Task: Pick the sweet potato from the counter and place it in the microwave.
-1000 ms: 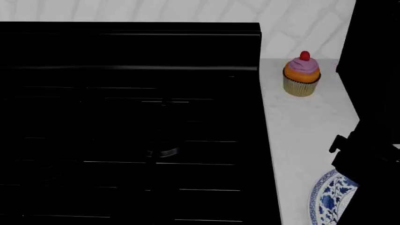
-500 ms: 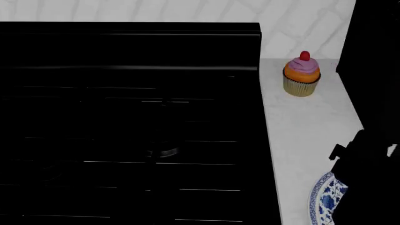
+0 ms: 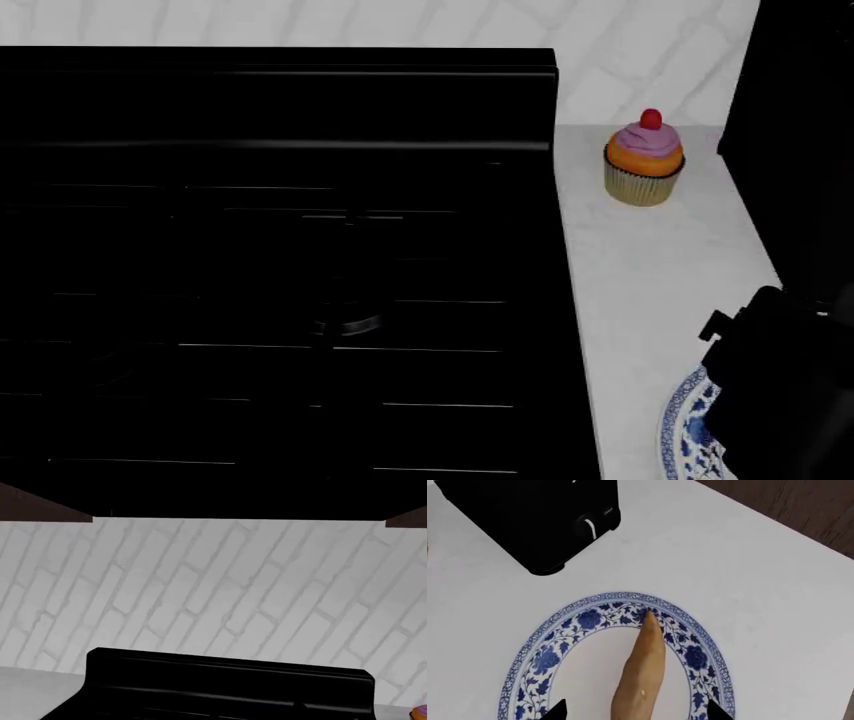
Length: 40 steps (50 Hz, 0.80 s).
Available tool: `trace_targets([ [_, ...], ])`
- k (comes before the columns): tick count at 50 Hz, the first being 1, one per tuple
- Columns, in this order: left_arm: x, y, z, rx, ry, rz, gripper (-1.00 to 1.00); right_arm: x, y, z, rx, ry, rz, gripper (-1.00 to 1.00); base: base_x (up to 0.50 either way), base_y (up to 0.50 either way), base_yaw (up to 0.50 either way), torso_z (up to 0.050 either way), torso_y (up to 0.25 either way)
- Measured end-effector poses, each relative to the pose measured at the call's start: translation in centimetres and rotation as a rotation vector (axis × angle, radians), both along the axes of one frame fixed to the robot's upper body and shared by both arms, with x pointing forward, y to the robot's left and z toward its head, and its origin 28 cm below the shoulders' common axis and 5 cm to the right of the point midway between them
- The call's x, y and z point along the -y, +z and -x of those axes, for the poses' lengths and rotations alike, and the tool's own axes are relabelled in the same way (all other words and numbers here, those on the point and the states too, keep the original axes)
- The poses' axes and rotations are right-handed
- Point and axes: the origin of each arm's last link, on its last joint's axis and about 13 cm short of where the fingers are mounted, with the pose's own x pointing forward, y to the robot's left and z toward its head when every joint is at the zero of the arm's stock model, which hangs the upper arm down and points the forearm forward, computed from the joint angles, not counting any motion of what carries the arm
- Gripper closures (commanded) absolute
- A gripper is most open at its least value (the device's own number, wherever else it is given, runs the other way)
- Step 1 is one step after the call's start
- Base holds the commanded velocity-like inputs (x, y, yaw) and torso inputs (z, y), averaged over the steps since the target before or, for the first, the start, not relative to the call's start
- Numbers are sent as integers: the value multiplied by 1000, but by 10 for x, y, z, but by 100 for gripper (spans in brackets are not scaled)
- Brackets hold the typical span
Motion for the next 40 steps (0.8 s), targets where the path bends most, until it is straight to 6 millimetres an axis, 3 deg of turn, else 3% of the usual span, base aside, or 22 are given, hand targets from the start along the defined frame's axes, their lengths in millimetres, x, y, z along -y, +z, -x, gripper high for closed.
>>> trace_targets([
  [16, 0, -2, -2, -3, 1, -4, -100, 8, -11, -17, -19, -39, -30, -100, 0, 0, 0, 0, 0],
  [40, 1, -6, -2, -17, -3, -2, -100, 12, -30, -25, -43, -63, -64, -100, 0, 0, 0, 0, 0],
])
